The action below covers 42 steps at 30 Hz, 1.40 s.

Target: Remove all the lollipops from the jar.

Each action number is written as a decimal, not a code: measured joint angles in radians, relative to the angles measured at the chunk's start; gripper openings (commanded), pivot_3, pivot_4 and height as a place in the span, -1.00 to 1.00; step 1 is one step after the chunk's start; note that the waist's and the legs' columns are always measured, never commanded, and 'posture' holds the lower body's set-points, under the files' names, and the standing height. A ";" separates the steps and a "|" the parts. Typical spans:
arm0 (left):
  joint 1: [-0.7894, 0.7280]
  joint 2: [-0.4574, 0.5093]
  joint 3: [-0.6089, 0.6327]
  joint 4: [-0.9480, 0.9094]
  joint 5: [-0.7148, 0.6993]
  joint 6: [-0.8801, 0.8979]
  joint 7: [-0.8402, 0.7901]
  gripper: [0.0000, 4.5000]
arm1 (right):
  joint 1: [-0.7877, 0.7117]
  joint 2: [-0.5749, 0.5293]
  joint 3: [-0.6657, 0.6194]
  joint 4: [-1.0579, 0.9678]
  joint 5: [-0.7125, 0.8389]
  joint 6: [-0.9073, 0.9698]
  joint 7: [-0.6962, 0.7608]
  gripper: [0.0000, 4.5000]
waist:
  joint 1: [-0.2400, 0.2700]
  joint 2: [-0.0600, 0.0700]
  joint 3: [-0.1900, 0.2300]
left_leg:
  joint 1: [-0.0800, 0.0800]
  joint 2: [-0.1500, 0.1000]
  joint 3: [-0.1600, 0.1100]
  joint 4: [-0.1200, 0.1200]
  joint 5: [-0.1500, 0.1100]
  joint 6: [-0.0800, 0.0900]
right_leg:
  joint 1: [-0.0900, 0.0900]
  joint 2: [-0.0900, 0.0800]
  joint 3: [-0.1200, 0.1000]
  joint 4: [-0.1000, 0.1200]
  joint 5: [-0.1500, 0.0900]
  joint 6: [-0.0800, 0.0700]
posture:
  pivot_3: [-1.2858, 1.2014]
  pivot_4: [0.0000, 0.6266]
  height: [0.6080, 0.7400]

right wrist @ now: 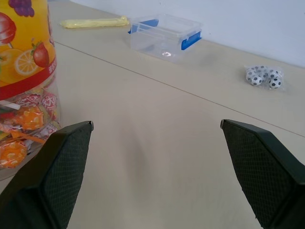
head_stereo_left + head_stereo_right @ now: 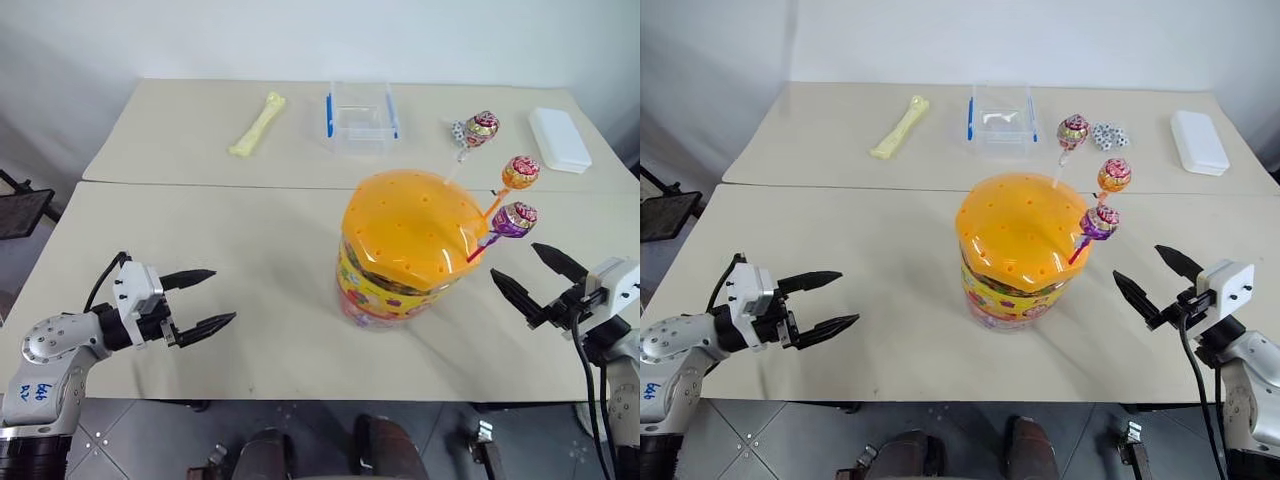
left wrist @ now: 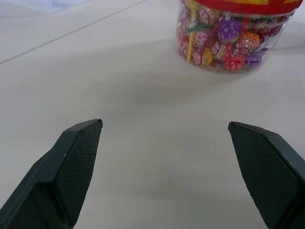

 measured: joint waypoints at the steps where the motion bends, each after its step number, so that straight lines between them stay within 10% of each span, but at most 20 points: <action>1: -0.001 0.000 -0.003 0.000 0.000 0.000 -0.001 1.00 | 0.001 0.000 0.000 0.000 0.001 0.000 0.000 0.99 | -0.001 0.000 0.000 | 0.000 0.000 0.000 0.000 0.000 0.000 | 0.000 0.000 0.000 0.000 0.000 0.000 | 0.03 -0.52 1.00; 17: -0.465 -0.026 0.005 0.152 -0.409 0.400 -0.173 1.00 | 0.486 0.024 -0.510 -0.607 0.689 0.267 0.028 0.99 | 0.024 -0.001 0.000 | 0.001 0.000 -0.003 0.001 0.000 0.000 | 0.005 0.001 -0.001 -0.001 0.000 0.000 | 0.03 -0.52 1.00; 42: -0.550 -0.138 -0.068 0.150 -0.427 0.444 -0.239 1.00 | 0.160 -0.128 -0.227 -0.594 0.714 0.419 -0.099 0.99 | 0.024 -0.002 0.000 | 0.000 -0.001 -0.004 0.005 0.000 0.000 | 0.005 0.003 0.002 -0.002 0.000 0.000 | 0.03 -0.52 1.00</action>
